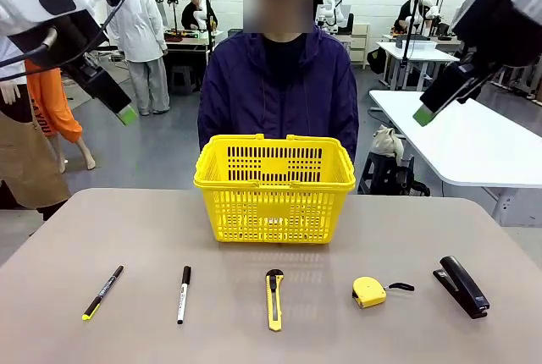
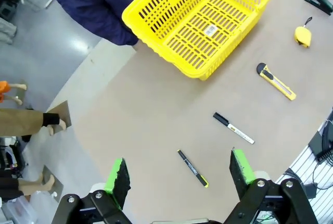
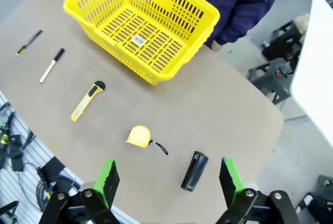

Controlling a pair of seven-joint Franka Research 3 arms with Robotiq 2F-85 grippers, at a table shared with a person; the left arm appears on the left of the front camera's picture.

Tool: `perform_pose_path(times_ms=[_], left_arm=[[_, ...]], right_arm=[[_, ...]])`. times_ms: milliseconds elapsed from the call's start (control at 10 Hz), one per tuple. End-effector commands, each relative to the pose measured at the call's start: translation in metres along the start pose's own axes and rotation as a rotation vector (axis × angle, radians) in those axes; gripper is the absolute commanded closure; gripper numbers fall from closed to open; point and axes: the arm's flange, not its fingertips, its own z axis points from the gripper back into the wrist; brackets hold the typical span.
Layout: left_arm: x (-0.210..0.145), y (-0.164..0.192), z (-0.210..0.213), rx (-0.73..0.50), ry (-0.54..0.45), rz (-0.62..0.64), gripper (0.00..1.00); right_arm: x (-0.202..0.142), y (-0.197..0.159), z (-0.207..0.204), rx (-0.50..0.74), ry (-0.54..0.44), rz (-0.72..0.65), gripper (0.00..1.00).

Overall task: Place the items the person wants into the basket.
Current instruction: Pick up the item the person points to and place it in the Market Basket.

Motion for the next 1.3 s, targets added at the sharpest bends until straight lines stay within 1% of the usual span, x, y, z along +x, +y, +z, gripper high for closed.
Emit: perform_pose_path(times_ms=[0, 100, 300, 400, 500, 600, 700, 800, 900, 1000, 1100, 1200], left_arm=[[-0.004, -0.002, -0.015, 0.093, 0.025, -0.028, 0.00], [0.000, 0.000, 0.000, 0.000, 0.000, 0.000, 0.00], [0.000, 0.000, 0.000, 0.000, 0.000, 0.000, 0.00], [0.000, 0.000, 0.000, 0.000, 0.000, 0.000, 0.00], [0.001, 0.000, -0.002, 0.023, 0.008, -0.007, 0.00], [-0.014, 0.035, 0.001, -0.163, -0.041, 0.000, 0.00], [-0.032, 0.069, 0.001, -0.335, -0.093, -0.031, 0.00], [-0.050, 0.099, 0.006, -0.415, -0.151, -0.036, 0.00], [-0.076, 0.131, 0.016, -0.487, -0.217, -0.024, 0.00], [-0.100, 0.157, 0.026, -0.527, -0.264, 0.024, 0.00], [-0.127, 0.176, 0.036, -0.529, -0.294, 0.034, 0.00], [-0.150, 0.194, 0.045, -0.521, -0.319, 0.044, 0.00]], right_arm=[[0.001, 0.004, -0.024, -0.039, 0.063, 0.033, 0.00], [0.000, 0.000, 0.000, 0.000, 0.000, 0.000, 0.00], [0.000, 0.000, 0.000, 0.000, 0.000, 0.000, 0.00], [0.004, 0.004, -0.007, -0.011, 0.020, 0.014, 0.00], [-0.006, -0.022, 0.001, 0.211, -0.063, 0.048, 0.00], [-0.023, -0.052, 0.010, 0.297, -0.145, 0.040, 0.00], [-0.042, -0.083, 0.014, 0.423, -0.234, 0.015, 0.00], [-0.064, -0.116, 0.012, 0.486, -0.309, -0.039, 0.00], [-0.094, -0.150, 0.012, 0.535, -0.383, -0.080, 0.00], [-0.121, -0.175, 0.011, 0.548, -0.429, -0.120, 0.00], [-0.148, -0.199, 0.007, 0.533, -0.447, -0.172, 0.00], [-0.172, -0.218, 0.006, 0.520, -0.441, -0.218, 0.00]])
